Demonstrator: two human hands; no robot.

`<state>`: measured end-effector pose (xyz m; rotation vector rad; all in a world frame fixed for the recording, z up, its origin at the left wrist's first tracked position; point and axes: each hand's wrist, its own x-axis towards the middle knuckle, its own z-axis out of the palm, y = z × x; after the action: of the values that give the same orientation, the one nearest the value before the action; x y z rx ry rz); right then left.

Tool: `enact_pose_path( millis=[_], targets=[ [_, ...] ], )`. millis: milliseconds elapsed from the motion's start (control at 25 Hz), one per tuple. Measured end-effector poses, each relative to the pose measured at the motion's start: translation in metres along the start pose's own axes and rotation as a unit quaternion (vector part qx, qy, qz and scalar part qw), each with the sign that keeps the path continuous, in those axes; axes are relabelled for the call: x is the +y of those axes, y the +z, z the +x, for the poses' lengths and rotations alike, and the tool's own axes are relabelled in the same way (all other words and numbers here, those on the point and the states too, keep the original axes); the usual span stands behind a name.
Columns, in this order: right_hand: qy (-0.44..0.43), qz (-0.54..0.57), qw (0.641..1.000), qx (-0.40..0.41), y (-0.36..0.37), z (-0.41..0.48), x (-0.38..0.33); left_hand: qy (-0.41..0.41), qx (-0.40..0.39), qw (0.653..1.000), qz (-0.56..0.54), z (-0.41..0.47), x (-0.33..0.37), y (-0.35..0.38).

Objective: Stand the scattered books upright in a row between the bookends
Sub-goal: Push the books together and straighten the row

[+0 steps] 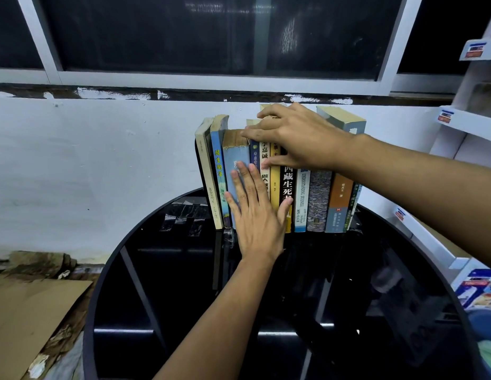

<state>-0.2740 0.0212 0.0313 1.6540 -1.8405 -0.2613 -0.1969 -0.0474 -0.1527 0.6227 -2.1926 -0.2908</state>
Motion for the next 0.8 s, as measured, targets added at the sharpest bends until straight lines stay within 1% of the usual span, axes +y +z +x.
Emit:
enact_pose_path(
  millis=[240,440,720,800],
  targets=[
    [0.022,-0.010,1.000,-0.015,-0.006,0.002,-0.009,-0.007,-0.014,1.000,0.009,0.000,-0.001,-0.003],
    [0.042,-0.006,0.999,-0.010,-0.005,0.003,-0.015,-0.005,-0.013,1.000,0.007,0.000,-0.001,-0.004],
    [0.032,-0.001,0.999,-0.004,-0.003,0.002,-0.013,0.000,-0.015,1.000,0.013,0.000,-0.003,-0.003],
    [0.018,-0.002,1.000,-0.009,-0.003,0.002,-0.011,-0.001,-0.016,1.000,0.007,0.000,-0.002,-0.003]
  ],
)
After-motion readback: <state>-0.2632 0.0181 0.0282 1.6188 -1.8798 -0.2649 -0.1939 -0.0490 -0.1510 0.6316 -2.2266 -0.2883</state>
